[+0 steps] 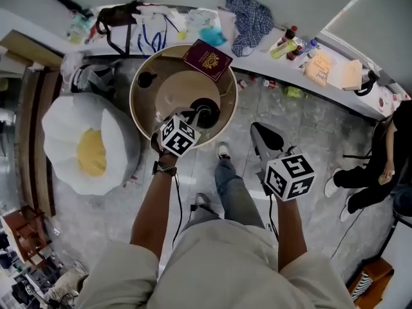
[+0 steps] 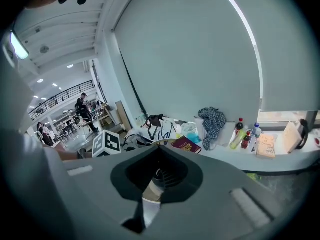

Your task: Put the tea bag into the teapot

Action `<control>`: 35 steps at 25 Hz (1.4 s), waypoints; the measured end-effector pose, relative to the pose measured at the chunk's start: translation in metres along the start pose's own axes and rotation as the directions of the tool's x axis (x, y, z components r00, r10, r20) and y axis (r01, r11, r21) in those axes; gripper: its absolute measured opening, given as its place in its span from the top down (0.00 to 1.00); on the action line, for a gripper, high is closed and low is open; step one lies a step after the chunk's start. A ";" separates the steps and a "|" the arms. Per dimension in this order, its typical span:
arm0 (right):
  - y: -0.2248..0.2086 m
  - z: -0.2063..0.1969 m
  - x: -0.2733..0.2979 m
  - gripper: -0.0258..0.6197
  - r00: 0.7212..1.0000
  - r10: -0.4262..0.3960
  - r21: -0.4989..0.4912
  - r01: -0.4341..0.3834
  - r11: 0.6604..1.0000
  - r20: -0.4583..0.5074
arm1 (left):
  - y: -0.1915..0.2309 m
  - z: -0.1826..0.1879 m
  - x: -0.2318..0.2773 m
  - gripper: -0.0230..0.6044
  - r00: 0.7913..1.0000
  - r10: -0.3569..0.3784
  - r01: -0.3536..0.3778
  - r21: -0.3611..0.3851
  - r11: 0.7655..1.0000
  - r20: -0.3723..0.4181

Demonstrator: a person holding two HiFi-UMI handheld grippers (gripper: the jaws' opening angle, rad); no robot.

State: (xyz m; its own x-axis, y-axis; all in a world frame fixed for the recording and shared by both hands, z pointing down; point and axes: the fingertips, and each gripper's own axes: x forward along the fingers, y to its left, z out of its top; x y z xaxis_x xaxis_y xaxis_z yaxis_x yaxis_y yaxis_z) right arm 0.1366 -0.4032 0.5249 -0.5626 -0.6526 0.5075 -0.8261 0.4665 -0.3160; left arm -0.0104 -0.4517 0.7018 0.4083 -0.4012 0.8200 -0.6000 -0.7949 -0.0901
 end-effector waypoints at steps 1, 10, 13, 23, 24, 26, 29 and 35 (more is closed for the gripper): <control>0.003 0.002 -0.003 0.95 1.000 -0.002 -0.007 0.002 1.000 0.006 | -0.002 0.004 -0.007 0.95 1.000 0.004 -0.004 0.007 1.000 0.016; 0.051 0.031 -0.040 0.95 0.998 -0.021 -0.192 0.032 0.981 0.059 | -0.026 0.032 -0.100 0.95 0.989 0.031 -0.042 0.072 0.997 0.146; 0.072 0.036 -0.055 0.95 0.997 -0.038 -0.238 0.054 0.970 0.072 | -0.032 0.035 -0.137 0.95 0.978 0.047 -0.057 0.043 0.997 0.203; 0.145 0.033 -0.119 0.95 0.985 -0.047 -0.264 0.090 0.960 0.163 | -0.073 0.021 -0.256 0.95 0.933 0.105 -0.116 0.013 0.993 0.344; 0.154 0.032 -0.126 0.95 0.984 -0.049 -0.264 0.094 0.960 0.174 | -0.078 0.017 -0.267 0.95 0.930 0.108 -0.119 0.011 0.993 0.352; 0.172 0.031 -0.140 0.95 0.981 -0.049 -0.273 0.100 0.957 0.189 | -0.088 0.010 -0.287 0.95 0.923 0.115 -0.125 0.003 0.992 0.368; 0.192 0.029 -0.158 0.95 0.976 -0.054 -0.282 0.114 0.953 0.210 | -0.101 0.003 -0.314 0.95 0.912 0.120 -0.132 0.005 0.991 0.391; 0.230 0.019 -0.194 0.95 0.969 -0.059 -0.317 0.135 0.939 0.239 | -0.131 -0.009 -0.365 0.95 0.888 0.126 -0.150 0.020 0.989 0.442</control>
State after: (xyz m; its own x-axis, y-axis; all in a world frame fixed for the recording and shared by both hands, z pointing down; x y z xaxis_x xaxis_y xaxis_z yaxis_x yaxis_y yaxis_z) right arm 0.0546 -0.1804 0.3389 -0.5037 -0.8026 0.3195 -0.8420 0.5389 0.0262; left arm -0.0871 -0.1974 0.4189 0.5915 -0.6574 0.4669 -0.6406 -0.7348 -0.2231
